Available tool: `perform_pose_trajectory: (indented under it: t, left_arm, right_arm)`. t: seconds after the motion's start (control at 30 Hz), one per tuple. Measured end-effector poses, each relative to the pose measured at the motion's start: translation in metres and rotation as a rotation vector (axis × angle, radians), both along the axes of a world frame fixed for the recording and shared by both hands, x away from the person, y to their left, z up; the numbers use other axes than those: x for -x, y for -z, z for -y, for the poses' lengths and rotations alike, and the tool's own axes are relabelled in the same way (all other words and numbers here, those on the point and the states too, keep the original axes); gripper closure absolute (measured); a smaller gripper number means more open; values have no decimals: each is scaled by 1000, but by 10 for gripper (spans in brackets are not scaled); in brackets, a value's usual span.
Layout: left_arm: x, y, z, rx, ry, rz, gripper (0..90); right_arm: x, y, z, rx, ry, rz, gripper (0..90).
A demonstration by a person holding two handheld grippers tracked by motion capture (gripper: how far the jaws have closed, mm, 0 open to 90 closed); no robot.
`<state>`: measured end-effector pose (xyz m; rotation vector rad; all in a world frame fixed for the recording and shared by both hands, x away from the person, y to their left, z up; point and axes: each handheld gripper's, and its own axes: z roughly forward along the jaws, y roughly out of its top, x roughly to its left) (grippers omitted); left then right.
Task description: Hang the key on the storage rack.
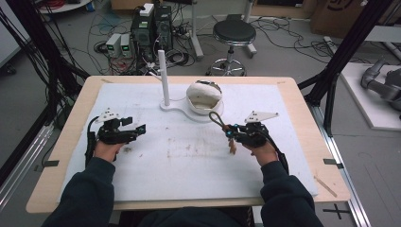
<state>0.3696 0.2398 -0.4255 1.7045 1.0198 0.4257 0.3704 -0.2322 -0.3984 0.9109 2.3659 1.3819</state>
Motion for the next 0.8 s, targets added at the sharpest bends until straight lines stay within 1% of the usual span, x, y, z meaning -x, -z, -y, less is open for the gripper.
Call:
perform_pose_trajectory:
  t: [0.07,0.13,0.2,0.23,0.27,0.33,0.37,0.4,0.43,0.47,0.5,0.57,0.6,0.63,0.67,0.7,0.77,0.8]
  left_arm:
    - [1,-2,-1,14,-1,22,243]
    - [1,-3,-2,19,-1,38,233]
    - [2,-3,-2,19,3,42,222]
    - [2,-3,-2,24,5,44,222]
    - [2,-4,-2,21,7,48,222]
    - [3,-4,-2,19,11,59,222]
    - [3,-4,-2,19,11,59,222]
    - [3,-4,-2,14,9,62,222]
    - [3,-4,-2,13,9,62,222]
    - [3,-4,-2,13,9,64,222]
    - [3,-4,-2,13,8,64,222]
    - [3,-5,-2,11,9,64,222]
    - [3,-5,-2,10,10,63,222]
    - [3,-5,-2,10,10,64,222]
    - [3,-5,-2,10,10,64,222]
    - [3,-5,-2,9,10,64,222]
    - [3,-5,-3,6,12,62,224]
    - [3,-5,-3,7,12,63,224]
  right_arm:
    - [-1,-5,-4,-6,5,23,781]
    - [-8,-11,-13,-23,8,33,781]
    - [-11,-13,-17,-27,6,38,781]
    - [-14,-15,-21,-27,6,48,781]
    - [-20,-20,-31,-33,4,69,781]
    - [-26,-27,-41,-28,3,86,781]
    - [-30,-30,-46,-40,3,100,781]
    - [-30,-30,-46,-40,3,100,781]
    - [-33,-34,-51,-49,-2,93,781]
    - [-37,-37,-56,-51,-3,100,781]
    - [-45,-44,-68,-47,-10,118,781]
    - [-51,-48,-79,-43,-17,123,781]
    - [-51,-48,-79,-43,-17,123,781]
    - [-57,-52,-90,-42,-27,138,781]
    - [-57,-52,-90,-42,-27,138,781]
    - [-60,-55,-96,-38,-30,139,781]
    - [-65,-59,-108,-46,-36,151,781]
    - [-70,-63,-119,-43,-44,150,781]
